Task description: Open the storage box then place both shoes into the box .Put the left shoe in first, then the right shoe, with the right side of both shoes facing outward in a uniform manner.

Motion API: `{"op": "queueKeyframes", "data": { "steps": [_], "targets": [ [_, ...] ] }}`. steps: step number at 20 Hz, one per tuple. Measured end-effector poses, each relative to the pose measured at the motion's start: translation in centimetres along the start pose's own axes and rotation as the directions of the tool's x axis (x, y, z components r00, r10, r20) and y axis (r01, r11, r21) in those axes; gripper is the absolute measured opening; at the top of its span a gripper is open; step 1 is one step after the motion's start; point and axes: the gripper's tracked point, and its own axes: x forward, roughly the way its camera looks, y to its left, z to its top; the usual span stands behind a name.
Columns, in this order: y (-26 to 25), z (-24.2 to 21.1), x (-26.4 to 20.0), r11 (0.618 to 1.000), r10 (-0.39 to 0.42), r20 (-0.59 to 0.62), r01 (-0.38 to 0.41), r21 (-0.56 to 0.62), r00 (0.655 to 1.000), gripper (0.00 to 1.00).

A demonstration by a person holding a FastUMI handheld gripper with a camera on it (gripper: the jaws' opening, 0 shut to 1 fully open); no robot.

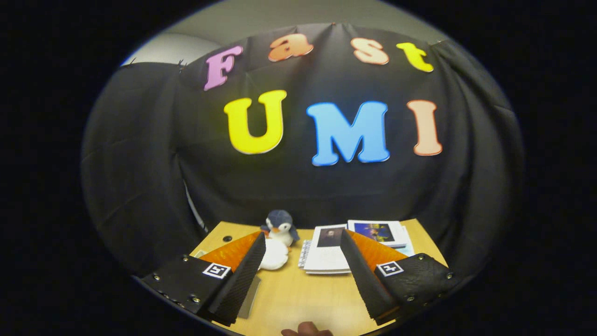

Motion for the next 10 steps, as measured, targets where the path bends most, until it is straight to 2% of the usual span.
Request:
{"op": "queueKeyframes", "data": {
  "steps": [2,4,10],
  "targets": [
    [-2.2,0.6,-1.2,0.998,-0.062,0.093,0.065,-0.019,0.994,0.98],
    [-2.9,0.9,-1.9,0.995,-0.088,0.15,0.094,-0.027,0.985,0.98],
    [-3.0,2.7,-1.9,0.995,-0.095,0.234,0.098,-0.002,0.968,0.98]
  ]
}}
